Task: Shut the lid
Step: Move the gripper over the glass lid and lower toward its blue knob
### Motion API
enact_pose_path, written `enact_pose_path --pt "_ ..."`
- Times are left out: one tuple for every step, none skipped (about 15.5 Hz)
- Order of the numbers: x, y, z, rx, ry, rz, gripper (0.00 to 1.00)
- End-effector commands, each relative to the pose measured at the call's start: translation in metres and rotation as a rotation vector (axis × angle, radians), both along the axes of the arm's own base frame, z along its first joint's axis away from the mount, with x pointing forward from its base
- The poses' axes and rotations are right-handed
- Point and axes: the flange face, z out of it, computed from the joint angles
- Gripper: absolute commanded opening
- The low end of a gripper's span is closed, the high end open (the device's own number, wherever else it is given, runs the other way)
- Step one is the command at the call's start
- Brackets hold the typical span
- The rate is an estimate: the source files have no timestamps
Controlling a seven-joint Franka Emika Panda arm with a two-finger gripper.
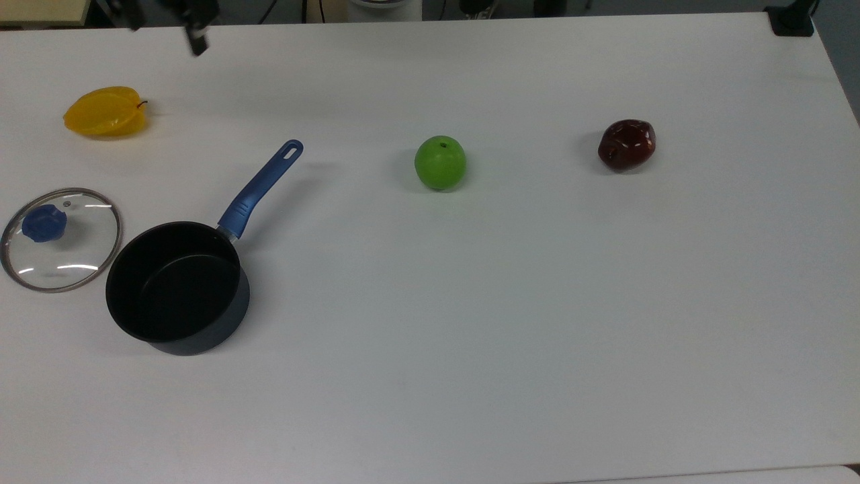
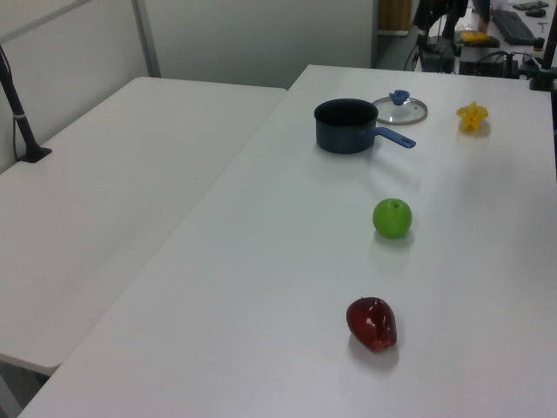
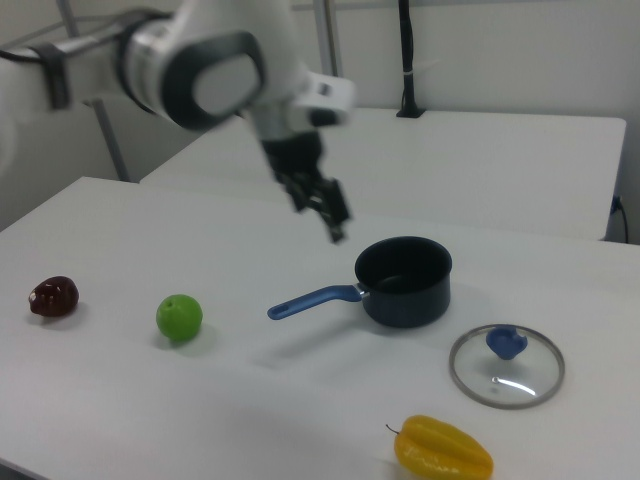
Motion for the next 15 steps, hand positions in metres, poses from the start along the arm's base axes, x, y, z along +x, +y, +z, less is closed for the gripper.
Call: enact_pose_path --pt "0.021 -0.054 -0.05 -0.046 -0.045 -0.063 1.0" --pt "0.024 -0.067 -0.065 -0.055 -0.049 -0.079 1.0" --pt "0.028 -0.081 -0.08 -0.069 -0.06 -0.097 1.0" --pt "0.034 -0.095 -0.095 -0.081 -0.089 -0.123 1.0" --pt "0.038 -0.109 -0.106 -0.086 -0.138 -0.157 1.0" --pt "0.041 -0.124 -0.119 -0.083 -0.182 -0.188 1.0" --pt "0.045 -0.136 -0.133 -0.094 -0.216 -0.21 1.0" --pt "0.049 -0.146 -0.148 -0.114 -0.24 -0.223 1.0" --pt "0.052 -0.155 -0.165 -0.133 -0.257 -0.234 1.0" --pt "0.052 -0.17 -0.188 -0.159 -0.272 -0.248 1.0" --pt "0.052 -0.177 -0.202 -0.177 -0.278 -0.245 1.0" --pt "0.057 -0.181 -0.21 -0.193 -0.292 -0.24 1.0" --pt "0.061 -0.184 -0.218 -0.2 -0.294 -0.24 1.0" --pt "0.065 -0.186 -0.223 -0.202 -0.294 -0.241 1.0" --pt "0.066 -0.19 -0.226 -0.204 -0.293 -0.243 1.0"
